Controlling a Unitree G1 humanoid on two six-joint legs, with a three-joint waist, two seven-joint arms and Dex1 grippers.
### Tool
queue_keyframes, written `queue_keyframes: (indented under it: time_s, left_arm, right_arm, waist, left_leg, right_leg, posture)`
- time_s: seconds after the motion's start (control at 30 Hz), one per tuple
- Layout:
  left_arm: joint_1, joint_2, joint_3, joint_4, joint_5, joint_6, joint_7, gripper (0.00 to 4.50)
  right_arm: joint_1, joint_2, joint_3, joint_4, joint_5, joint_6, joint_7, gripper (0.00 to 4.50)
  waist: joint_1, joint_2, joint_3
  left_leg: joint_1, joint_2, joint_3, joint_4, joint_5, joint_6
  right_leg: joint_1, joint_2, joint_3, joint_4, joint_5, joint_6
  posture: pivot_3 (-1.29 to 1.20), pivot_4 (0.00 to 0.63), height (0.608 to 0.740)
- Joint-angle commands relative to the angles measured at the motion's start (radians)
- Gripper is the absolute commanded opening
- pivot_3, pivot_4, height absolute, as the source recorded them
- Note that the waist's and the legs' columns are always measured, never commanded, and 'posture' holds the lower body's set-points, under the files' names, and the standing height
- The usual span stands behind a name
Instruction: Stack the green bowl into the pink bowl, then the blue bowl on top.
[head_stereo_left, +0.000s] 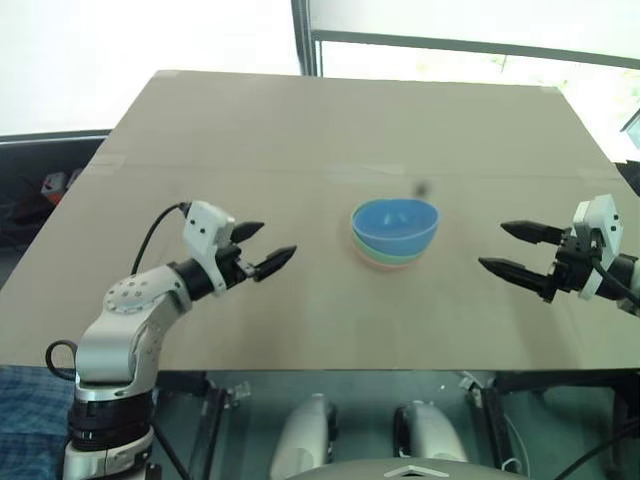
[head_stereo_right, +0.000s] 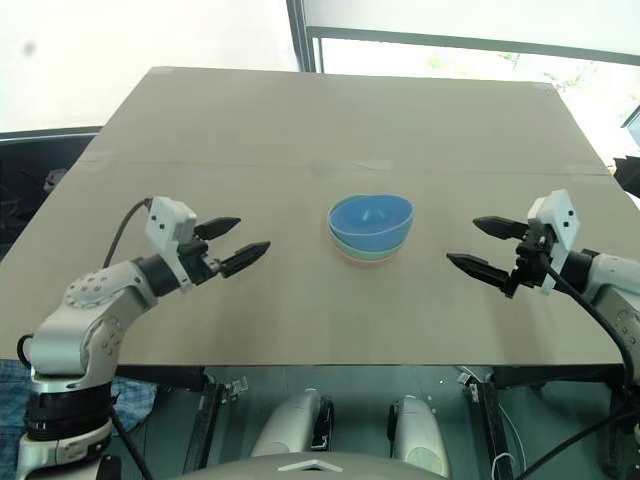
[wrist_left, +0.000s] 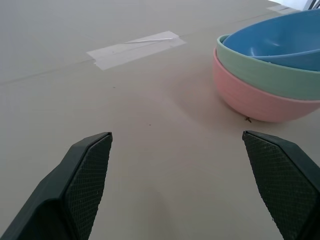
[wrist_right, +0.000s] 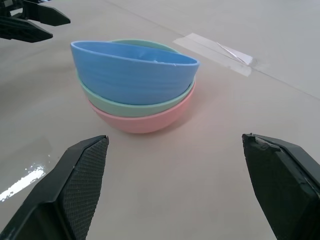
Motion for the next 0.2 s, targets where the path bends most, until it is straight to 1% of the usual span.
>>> queue_keyframes:
  time_s: [0.03,0.2]
  left_arm:
    - [-0.006,0.009,0.023,-0.058,-0.054,-0.031,-0.005,4.41]
    - [-0.01,0.015,0.019,-0.051,-0.074,-0.059,0.003,4.41]
  right_arm:
    - [-0.01,-0.005,-0.013,-0.004,-0.005,-0.053,0.036,4.5]
    - [-0.008,0.001,-0.017,-0.003,-0.008,-0.063,0.036,4.5]
  waist:
    - [-0.003,0.0,0.0]
    - [-0.005,0.0,0.0]
  left_leg:
    - [0.0,0.0,0.0,0.0,0.0,0.0]
    - [-0.002,0.0,0.001,0.0,0.0,0.0]
  right_leg:
    - [0.0,0.0,0.0,0.0,0.0,0.0]
    - [-0.001,0.0,0.0,-0.001,0.0,0.0]
  posture:
    - [0.0,0.15,0.74]
    - [0.0,0.15,0.74]
